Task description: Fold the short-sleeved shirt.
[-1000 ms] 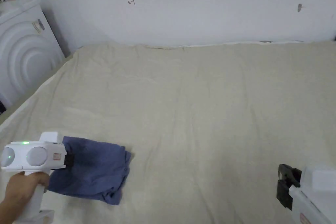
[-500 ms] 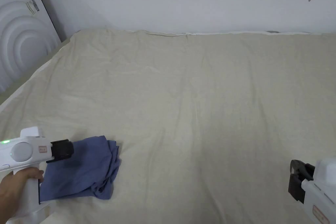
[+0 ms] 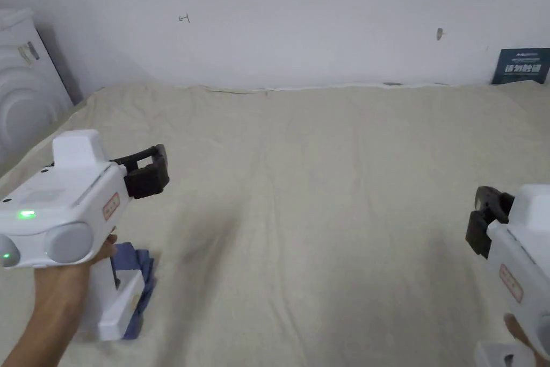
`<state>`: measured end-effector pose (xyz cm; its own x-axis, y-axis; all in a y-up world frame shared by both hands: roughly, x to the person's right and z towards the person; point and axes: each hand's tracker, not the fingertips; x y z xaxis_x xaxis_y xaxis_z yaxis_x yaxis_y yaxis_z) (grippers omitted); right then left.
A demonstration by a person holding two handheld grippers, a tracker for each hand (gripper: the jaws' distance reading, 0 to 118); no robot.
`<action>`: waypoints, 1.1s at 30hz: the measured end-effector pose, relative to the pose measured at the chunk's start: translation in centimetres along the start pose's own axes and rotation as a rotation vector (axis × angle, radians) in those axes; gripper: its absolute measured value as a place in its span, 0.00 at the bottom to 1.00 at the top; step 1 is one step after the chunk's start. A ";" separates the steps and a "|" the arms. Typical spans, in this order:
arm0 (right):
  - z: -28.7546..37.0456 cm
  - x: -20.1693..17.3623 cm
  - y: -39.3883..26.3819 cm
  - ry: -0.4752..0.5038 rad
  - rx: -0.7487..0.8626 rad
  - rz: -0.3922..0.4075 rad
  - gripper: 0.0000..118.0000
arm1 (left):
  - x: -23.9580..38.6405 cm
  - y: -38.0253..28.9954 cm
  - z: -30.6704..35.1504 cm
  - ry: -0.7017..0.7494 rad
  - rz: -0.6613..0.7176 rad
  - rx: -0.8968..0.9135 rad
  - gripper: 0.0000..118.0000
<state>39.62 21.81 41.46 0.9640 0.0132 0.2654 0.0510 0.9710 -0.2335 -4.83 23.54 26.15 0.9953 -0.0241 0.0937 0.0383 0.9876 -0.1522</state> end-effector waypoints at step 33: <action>7.1 5.7 2.6 -0.132 0.209 0.040 0.01 | 17.9 -2.1 6.9 -0.204 -0.053 0.168 0.00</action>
<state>43.42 26.07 49.02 0.9213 0.0705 0.3825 -0.0550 0.9972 -0.0514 12.26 22.10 34.92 0.9531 -0.0612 0.2963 0.0571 0.9981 0.0223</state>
